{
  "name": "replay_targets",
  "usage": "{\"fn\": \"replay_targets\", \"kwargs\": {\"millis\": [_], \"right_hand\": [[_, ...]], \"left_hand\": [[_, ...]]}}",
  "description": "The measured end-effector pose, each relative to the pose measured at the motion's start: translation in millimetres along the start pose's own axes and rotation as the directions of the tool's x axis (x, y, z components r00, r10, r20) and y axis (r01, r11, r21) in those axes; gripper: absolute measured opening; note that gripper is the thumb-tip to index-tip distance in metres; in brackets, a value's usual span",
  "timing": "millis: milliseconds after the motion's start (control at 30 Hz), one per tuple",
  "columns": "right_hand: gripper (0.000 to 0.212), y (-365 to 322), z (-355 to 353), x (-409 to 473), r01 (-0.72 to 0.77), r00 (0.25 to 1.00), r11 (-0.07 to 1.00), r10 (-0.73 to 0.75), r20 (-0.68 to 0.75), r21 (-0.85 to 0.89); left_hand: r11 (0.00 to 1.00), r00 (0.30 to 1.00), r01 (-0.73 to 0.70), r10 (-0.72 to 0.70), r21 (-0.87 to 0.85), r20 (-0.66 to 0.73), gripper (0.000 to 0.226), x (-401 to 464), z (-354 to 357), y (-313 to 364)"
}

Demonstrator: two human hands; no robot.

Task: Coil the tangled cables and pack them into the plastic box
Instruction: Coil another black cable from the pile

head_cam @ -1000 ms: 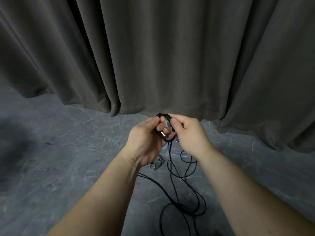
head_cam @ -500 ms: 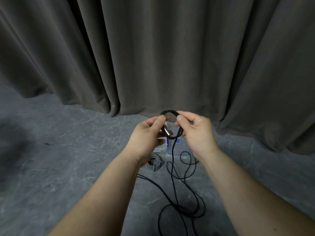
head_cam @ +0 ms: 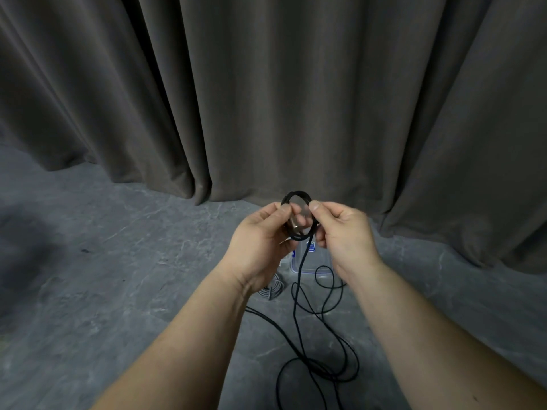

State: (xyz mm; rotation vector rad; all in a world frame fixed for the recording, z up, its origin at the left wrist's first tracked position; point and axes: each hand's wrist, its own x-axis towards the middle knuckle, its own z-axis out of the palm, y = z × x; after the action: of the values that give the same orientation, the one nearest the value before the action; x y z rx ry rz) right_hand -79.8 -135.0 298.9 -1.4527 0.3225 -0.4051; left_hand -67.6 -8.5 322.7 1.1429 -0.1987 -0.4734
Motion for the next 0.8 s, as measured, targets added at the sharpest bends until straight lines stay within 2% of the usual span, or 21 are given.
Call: {"fn": "replay_targets", "kwargs": {"millis": [233, 433, 600, 733, 800], "right_hand": [[0.019, 5, -2, 2, 0.023, 1.000, 0.999, -0.024, -0.015, -0.027], [0.020, 10, 0, 5, 0.023, 0.999, 0.999, -0.021, 0.050, -0.039], [0.017, 9, 0, 4, -0.029, 0.998, 0.999, 0.027, 0.061, 0.031], [0.020, 4, 1, 0, -0.131, 0.979, 0.982, 0.107, 0.172, 0.133], [0.018, 5, 1, -2, -0.169, 0.966, 0.984, 0.155, 0.209, 0.055]], "left_hand": [[0.991, 0.999, -0.012, 0.019, -0.136, 0.049, 0.022, -1, 2, 1], [1.000, 0.994, -0.016, 0.018, -0.016, 0.111, 0.020, -5, 2, 2], [0.995, 0.992, 0.050, -0.039, -0.091, 0.121, 0.029, -4, 0, 5], [0.988, 0.997, 0.050, -0.040, -0.149, 0.071, 0.026, 0, -2, 3], [0.976, 1.000, 0.020, -0.018, -0.216, 0.010, 0.025, 2, -4, 4]]}}
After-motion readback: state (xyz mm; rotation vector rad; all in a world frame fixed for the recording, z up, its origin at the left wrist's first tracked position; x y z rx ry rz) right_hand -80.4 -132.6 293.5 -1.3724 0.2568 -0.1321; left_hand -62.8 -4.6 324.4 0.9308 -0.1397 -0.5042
